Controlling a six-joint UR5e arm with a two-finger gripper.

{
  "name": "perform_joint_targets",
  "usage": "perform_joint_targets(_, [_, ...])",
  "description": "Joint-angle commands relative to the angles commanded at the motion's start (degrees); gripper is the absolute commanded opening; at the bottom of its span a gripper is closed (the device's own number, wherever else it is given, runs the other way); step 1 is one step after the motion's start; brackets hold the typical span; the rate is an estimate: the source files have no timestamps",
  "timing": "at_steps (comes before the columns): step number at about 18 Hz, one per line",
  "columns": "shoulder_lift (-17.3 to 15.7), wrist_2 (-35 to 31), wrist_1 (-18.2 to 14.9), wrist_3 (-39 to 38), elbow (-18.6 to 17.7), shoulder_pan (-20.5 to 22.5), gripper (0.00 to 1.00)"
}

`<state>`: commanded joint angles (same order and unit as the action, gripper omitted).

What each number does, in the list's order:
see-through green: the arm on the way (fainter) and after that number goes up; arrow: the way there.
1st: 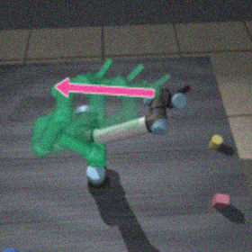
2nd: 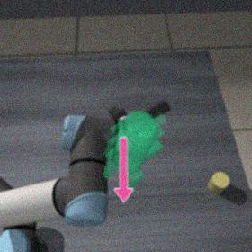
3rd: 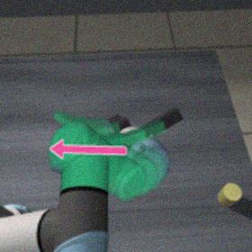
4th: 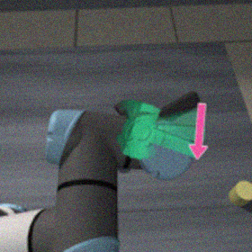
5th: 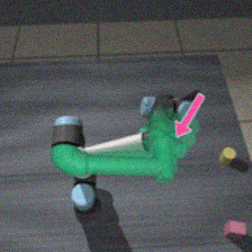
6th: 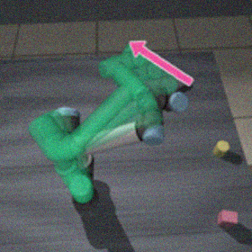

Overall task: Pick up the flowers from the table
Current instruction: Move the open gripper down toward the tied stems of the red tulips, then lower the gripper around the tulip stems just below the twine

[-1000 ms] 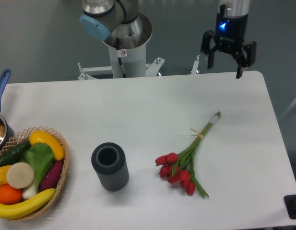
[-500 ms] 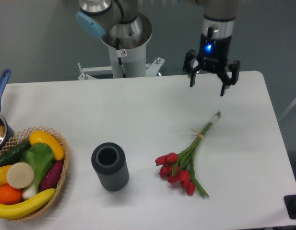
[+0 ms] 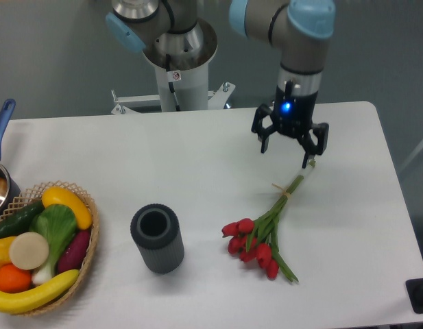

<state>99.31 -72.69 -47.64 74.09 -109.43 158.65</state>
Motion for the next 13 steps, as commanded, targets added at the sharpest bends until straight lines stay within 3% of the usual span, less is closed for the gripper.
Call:
perform_joint_targets(5, [4.9,-0.6,0.0,-0.1,1.9,-1.1,1.0])
perform_joint_targets(8, [8.3,-5.6,0.0,-0.3,4.5,-3.1,1.0])
perform_joint_targets(13, [12.5,-6.0,2.7,-4.5,6.3,-5.4,1.0])
